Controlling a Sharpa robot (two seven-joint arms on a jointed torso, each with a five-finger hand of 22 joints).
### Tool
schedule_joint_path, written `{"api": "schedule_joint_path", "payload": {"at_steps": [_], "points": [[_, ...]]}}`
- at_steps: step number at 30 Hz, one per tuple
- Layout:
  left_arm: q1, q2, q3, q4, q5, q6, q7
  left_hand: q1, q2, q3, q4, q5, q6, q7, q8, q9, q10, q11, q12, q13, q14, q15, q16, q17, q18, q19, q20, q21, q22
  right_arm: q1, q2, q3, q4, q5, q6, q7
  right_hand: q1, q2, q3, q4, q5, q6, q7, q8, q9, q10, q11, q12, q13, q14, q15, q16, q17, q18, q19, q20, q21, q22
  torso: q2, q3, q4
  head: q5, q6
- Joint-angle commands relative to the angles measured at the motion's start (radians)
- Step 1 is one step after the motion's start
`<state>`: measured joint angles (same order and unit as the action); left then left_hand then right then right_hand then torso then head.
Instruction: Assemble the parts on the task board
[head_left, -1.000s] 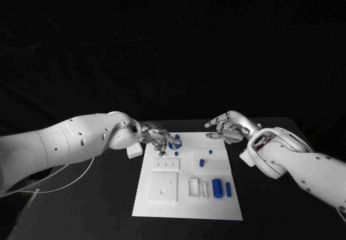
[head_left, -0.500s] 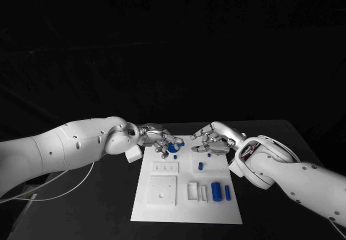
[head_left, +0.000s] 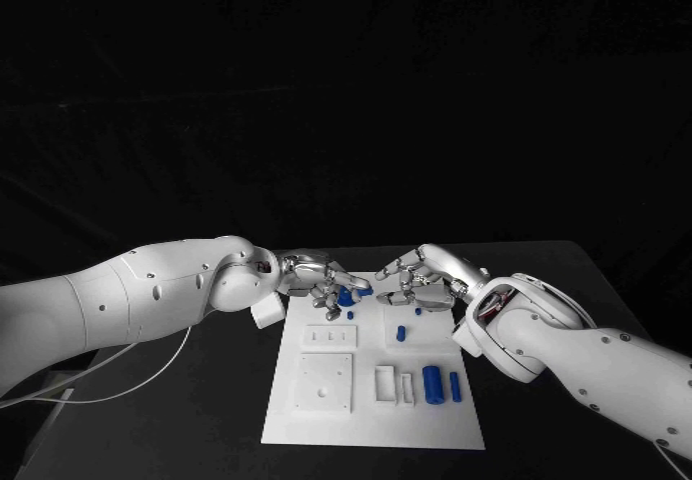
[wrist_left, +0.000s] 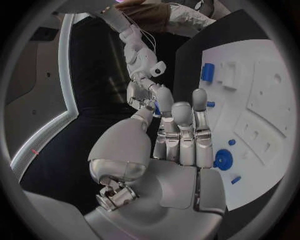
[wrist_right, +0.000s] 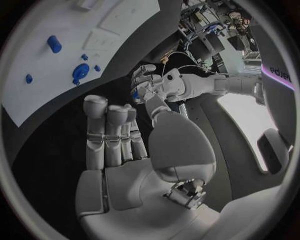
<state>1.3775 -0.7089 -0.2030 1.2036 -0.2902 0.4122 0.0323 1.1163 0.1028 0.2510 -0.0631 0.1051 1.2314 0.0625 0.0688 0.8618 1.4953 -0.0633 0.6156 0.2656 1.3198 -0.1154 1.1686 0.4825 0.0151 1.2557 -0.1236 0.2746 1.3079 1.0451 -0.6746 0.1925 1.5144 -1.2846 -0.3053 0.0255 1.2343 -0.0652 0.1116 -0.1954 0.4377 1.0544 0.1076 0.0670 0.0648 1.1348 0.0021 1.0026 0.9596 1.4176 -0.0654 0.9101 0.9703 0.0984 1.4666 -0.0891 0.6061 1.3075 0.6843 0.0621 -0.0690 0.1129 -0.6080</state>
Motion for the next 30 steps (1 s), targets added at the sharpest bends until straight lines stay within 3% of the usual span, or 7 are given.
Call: {"api": "schedule_joint_path", "payload": {"at_steps": [1, 30], "points": [[0.0, 0.001, 0.0, 0.004, 0.01, 0.033, 0.016, 0.015, 0.003, 0.001, -0.007, 0.004, 0.149, -0.108, 0.002, 0.0, 0.017, -0.021, 0.002, 0.001, -0.009, -0.002, 0.005, 0.001, -0.015, -0.004, 0.001, -0.006, 0.018, -0.002, 0.003, 0.0, 0.006, 0.016, 0.023, 0.023, 0.001, 0.013, -0.002, 0.009, -0.008, -0.004, 0.001, -0.005, -0.002, -0.007, 0.001, 0.003, -0.002, -0.007, -0.001, 0.002, -0.001, 0.015, 0.049, 0.005, -0.002, 0.061, 0.0, -0.0002, -0.0002, 0.0, -0.001], [0.0, 0.008, 0.001, 0.004, 0.009, 0.058, 0.015, 0.017, 0.002, -0.006, -0.001, -0.005, 0.149, -0.108, 0.003, -0.001, 0.016, -0.022, 0.001, 0.004, -0.009, -0.003, 0.005, 0.002, -0.015, -0.002, 0.0, -0.009, 0.018, -0.006, 0.014, -0.001, 0.001, 0.05, 0.07, 0.041, -0.009, 0.037, 0.022, 0.043, -0.038, 0.018, -0.006, -0.005, -0.002, -0.007, -0.003, 0.013, 0.007, -0.008, -0.004, 0.006, 0.001, 0.012, 0.049, 0.002, 0.001, 0.063, 0.0, 0.0, -0.0004, 0.004, -0.006]]}}
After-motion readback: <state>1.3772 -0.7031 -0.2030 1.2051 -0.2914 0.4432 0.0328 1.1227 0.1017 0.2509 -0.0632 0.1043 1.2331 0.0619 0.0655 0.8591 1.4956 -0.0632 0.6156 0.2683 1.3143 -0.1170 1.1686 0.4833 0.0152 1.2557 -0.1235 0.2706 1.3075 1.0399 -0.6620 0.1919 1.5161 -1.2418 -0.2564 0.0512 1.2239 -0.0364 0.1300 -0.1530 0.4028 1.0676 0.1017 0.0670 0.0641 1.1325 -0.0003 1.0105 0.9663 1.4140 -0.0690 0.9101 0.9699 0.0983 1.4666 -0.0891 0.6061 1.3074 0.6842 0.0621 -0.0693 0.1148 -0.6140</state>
